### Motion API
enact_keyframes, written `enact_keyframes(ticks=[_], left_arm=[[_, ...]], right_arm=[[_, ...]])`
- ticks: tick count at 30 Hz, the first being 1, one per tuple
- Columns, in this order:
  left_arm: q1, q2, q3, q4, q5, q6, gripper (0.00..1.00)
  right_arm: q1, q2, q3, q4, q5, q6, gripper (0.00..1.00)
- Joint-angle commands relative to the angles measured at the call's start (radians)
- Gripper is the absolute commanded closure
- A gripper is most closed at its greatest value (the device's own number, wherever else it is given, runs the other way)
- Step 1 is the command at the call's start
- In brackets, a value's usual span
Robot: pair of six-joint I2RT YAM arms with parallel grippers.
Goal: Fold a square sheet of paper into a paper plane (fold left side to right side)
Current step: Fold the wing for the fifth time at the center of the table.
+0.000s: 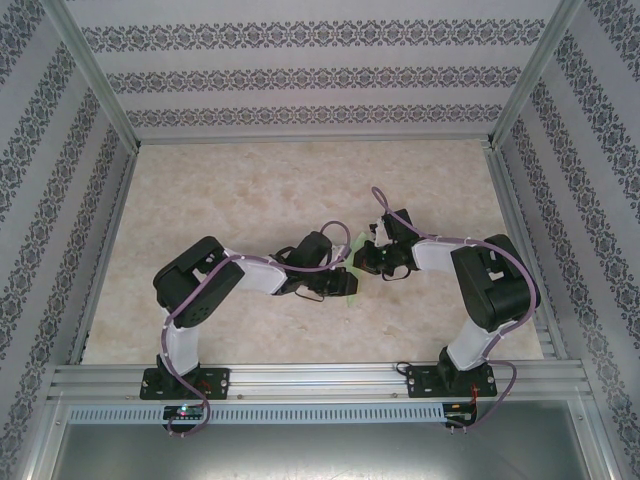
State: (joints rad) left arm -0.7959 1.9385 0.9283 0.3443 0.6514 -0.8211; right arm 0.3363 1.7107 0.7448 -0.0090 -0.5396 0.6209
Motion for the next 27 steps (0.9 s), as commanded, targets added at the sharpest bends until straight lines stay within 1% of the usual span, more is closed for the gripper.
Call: enact_keyframes(ticks=[1,14,22,27], left_arm=[[-0.022,0.020,0.031,0.025,0.031,-0.008,0.78],[-0.026,0.055,0.080,-0.091,0.001,0.002,0.79],[-0.029,0.079,0.105,-0.114,0.007,0.002,0.79],[-0.029,0.086,0.115,-0.151,-0.005,0.000,0.81]], right_arm=[[0.001,0.053,-0.009,-0.078,0.051,-0.020,0.93],[-0.007,0.037,-0.001,-0.077,0.043,-0.028,0.93],[-0.011,0.035,0.004,-0.075,0.034,-0.028,0.93],[-0.022,0.026,0.004,-0.065,0.025,-0.037,0.93]])
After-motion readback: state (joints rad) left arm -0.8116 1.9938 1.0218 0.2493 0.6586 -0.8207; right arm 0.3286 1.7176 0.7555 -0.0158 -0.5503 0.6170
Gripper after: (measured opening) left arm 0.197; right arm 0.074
